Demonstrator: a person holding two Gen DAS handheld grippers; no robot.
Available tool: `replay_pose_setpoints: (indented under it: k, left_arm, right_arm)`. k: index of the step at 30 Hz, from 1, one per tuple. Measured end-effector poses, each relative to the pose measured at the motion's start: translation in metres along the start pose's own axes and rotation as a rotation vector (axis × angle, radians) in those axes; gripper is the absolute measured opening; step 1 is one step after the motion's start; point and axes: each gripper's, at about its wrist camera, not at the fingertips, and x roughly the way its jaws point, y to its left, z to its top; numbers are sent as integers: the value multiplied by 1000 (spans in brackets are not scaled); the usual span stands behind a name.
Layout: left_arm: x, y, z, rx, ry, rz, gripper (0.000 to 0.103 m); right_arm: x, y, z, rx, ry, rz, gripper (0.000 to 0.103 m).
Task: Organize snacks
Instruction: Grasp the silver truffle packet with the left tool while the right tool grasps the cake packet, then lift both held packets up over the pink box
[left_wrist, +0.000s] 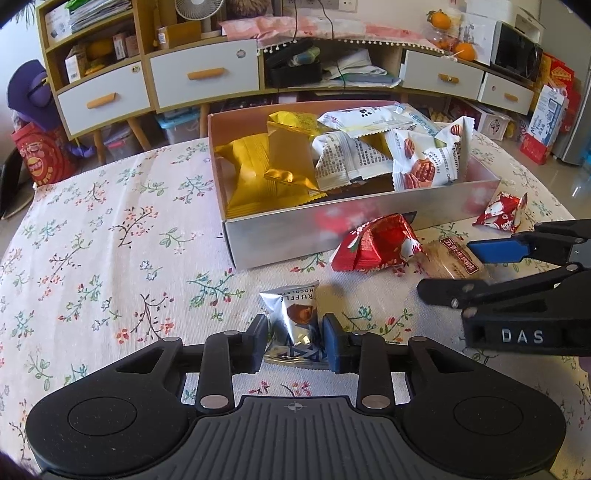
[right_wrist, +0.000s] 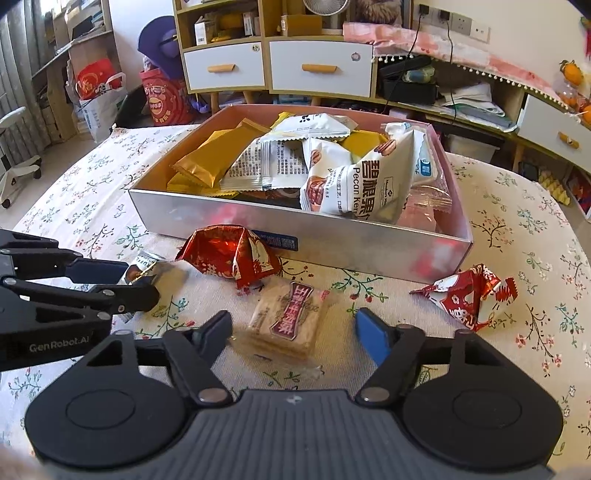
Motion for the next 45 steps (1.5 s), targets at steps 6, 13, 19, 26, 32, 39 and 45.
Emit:
replay_pose_setpoints:
  k: [6,13,19,26,32,39,45]
  left_arm:
    - [-2,1,2,-31,13,-5,24]
    - [-5,9,7,-105,48,-51,21]
    - [-12,16,12,-162,46,-84,21]
    - [-20,20,14,-199,41,-99,21]
    - [-20,18,13,-200,52,-101,21]
    - [-17,14,11,-184,74,-100,21]
    - [-15,12,9,-173,84,-98,21]
  right_arm:
    - [-3,-7,7,49,29,13,33]
    - [-12,-10,13,74,55,22,32]
    - [-24,-19,18,130,51,34,30]
    - [-31,-29,19,178,50,46,14]
    - [-29,-20,15,114,55,82,53]
    - [-15,-6,12,3,90,66,62]
    - [-9,-4,6,-31,120,48,51]
